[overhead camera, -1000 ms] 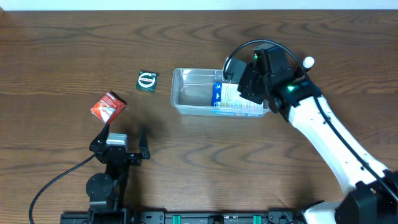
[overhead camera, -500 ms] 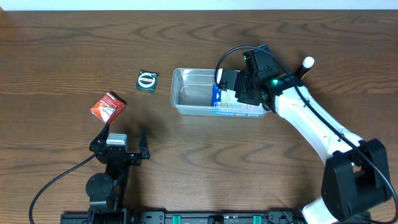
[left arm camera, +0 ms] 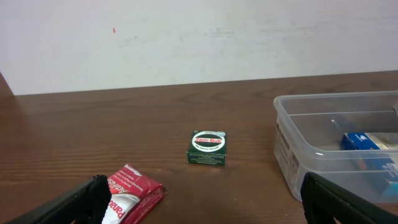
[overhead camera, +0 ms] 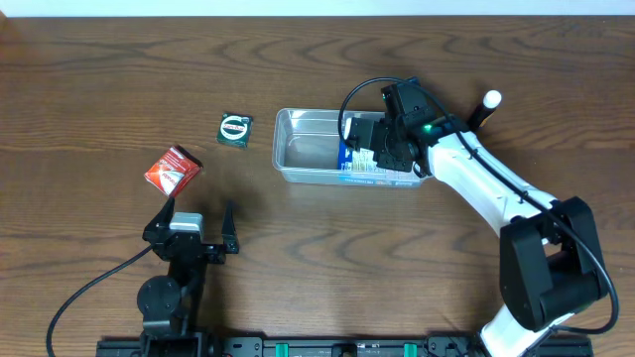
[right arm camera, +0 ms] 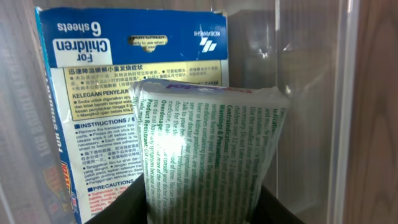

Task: Pack container
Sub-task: 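Carry the white-green box into the container beside the blue box, then open the right gripper to release the box and lift away, then move the right gripper over the brown bottle and grasp its white cap, then carry the brown bottle over the container and lower it inside, then release the bottle and retract the right arm to the right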

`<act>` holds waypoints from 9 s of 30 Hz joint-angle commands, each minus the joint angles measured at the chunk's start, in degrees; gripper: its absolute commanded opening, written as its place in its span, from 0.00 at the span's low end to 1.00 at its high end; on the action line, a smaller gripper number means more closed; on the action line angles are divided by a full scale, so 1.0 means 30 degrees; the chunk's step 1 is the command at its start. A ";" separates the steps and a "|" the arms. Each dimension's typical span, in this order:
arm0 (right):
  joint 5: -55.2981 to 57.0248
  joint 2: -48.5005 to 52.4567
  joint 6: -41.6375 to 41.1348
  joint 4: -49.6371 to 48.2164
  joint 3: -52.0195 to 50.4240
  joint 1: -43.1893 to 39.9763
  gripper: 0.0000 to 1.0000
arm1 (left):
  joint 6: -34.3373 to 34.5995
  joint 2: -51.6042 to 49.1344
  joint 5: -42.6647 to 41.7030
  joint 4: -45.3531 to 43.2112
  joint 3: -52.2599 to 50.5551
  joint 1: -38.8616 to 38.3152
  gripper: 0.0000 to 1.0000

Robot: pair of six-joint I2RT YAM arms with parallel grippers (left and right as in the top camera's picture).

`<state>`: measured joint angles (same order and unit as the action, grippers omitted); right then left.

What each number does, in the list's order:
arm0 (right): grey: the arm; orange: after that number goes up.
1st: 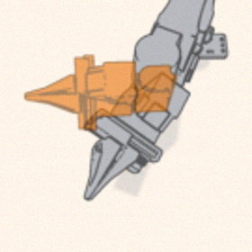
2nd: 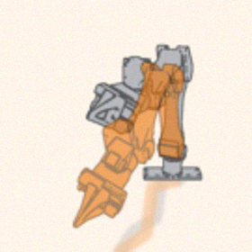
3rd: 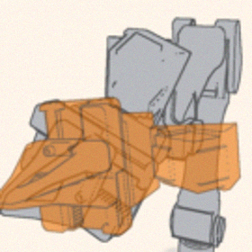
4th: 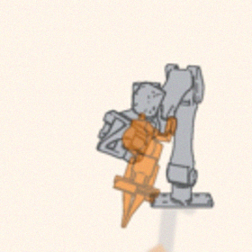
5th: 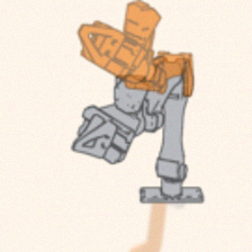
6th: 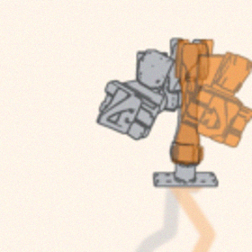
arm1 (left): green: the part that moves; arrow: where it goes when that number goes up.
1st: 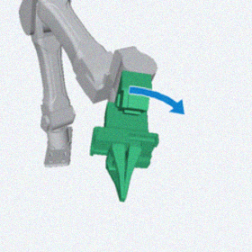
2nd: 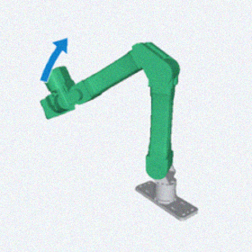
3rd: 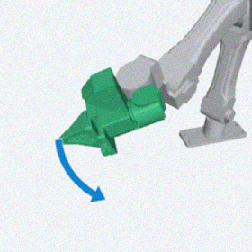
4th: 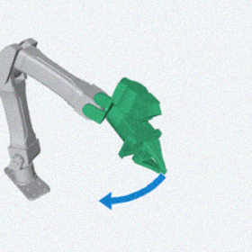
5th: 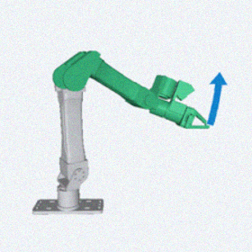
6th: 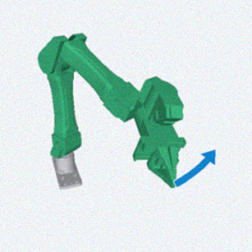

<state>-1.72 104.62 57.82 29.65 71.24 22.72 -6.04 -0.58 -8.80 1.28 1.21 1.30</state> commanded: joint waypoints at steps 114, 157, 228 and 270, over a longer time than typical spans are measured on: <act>-0.3373 0.0488 -1.6859 -0.4444 0.0248 -1.0681 0.47 | 0.0044 0.0080 -0.0291 0.0641 -0.0328 0.0080 0.98; -0.3963 -0.2827 -1.4957 -0.3708 0.0255 -0.9712 0.19 | 0.0044 0.0080 -0.0291 0.0641 -0.0328 0.0080 0.98; -0.5311 -0.1078 -1.3690 -0.4772 0.0240 0.2565 0.23 | 0.0044 0.0080 -0.0291 0.0641 -0.0328 0.0080 0.98; -0.4918 0.0175 -1.3391 -0.4437 0.0233 0.2375 0.24 | 0.0044 0.0080 -0.0291 0.0641 -0.0328 0.0080 0.98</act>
<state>-16.97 105.51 16.99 16.47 71.53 29.87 -6.04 -0.58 -8.80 1.28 1.21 1.30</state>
